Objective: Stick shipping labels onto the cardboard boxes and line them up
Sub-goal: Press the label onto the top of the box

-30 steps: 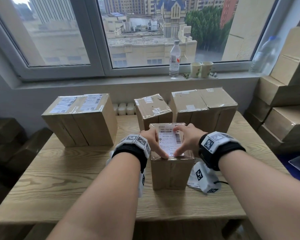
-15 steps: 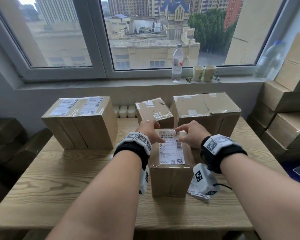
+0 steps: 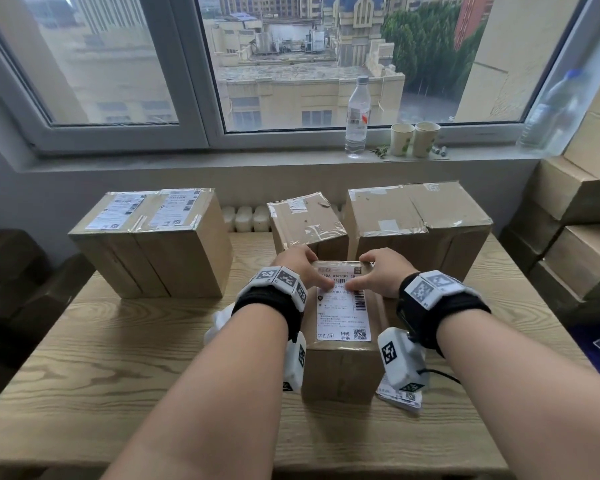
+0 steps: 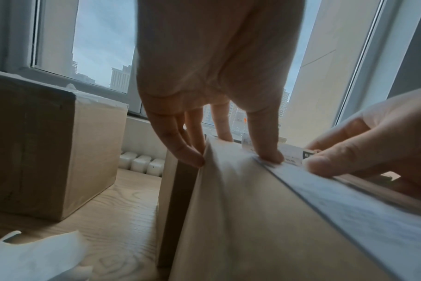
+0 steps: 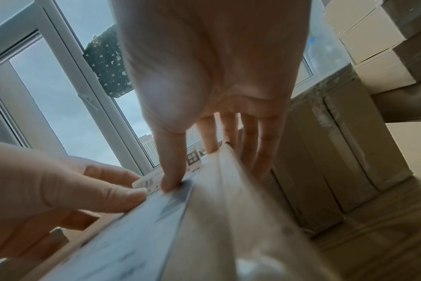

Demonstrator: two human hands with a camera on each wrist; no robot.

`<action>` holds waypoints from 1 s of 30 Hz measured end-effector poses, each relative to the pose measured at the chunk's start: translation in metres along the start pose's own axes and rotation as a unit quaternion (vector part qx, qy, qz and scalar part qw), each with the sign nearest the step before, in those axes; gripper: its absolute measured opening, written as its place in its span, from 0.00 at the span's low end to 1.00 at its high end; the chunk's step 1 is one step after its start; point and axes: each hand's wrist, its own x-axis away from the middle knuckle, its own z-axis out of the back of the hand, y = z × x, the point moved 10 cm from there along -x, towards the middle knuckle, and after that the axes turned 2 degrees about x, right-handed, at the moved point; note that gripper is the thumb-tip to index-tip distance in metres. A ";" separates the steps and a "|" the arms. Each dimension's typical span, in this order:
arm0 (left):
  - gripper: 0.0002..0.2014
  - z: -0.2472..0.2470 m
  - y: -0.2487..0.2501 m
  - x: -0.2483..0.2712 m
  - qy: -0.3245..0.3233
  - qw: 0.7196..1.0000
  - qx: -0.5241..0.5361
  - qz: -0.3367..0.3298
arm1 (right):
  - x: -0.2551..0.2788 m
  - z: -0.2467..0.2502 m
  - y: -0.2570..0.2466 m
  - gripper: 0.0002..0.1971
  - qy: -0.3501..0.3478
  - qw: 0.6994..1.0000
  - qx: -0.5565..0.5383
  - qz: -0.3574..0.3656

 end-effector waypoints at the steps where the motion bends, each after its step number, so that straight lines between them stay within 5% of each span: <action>1: 0.31 0.000 -0.001 -0.001 0.005 1.000 0.009 0.003 | -0.002 0.000 0.001 0.28 -0.001 1.000 -0.009 -0.001; 11: 0.12 0.009 0.005 -0.007 0.048 0.998 -0.033 0.003 | -0.013 0.004 0.010 0.18 0.031 0.999 -0.025 -0.014; 17: 0.19 0.004 0.007 -0.008 0.045 0.997 -0.063 0.010 | -0.013 0.002 0.010 0.19 0.028 0.999 -0.026 -0.020; 24: 0.07 0.009 0.005 -0.010 0.049 0.998 -0.047 0.010 | -0.013 0.004 0.014 0.15 0.025 0.998 -0.046 -0.030; 30: 0.21 0.002 -0.023 0.001 0.012 0.993 0.087 0.082 | -0.004 -0.006 0.030 0.24 -0.016 0.994 -0.043 -0.094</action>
